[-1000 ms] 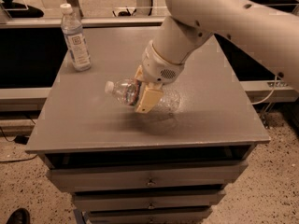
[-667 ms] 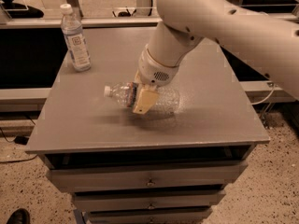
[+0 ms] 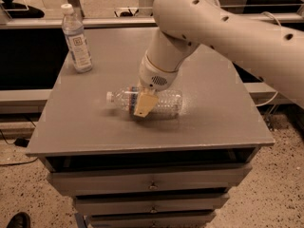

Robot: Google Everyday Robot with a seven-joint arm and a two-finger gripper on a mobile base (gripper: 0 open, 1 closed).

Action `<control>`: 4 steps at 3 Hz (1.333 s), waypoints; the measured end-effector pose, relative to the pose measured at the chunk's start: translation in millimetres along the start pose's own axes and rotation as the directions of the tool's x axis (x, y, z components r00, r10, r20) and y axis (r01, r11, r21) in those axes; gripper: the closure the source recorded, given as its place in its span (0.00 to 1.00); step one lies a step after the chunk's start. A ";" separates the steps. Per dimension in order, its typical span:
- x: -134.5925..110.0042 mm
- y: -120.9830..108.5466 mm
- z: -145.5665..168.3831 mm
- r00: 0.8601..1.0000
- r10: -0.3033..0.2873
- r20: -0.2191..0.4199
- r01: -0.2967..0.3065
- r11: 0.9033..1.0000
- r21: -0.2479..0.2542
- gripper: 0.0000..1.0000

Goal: Knock water bottle over

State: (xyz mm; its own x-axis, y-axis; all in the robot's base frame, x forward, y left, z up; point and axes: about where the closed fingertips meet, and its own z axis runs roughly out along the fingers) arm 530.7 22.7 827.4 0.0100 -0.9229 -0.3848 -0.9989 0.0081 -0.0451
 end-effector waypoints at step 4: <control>14.9 -4.4 -10.4 0.998 0.059 0.027 -0.059 0.998 0.002 0.00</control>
Offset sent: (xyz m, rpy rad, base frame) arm 0.0037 -0.0068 -0.0044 -0.0254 0.0174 -0.0318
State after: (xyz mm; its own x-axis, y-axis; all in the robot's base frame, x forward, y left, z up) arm 534.8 4.9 831.4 -0.0475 -0.9102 -0.4114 -0.9977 0.0632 -0.0245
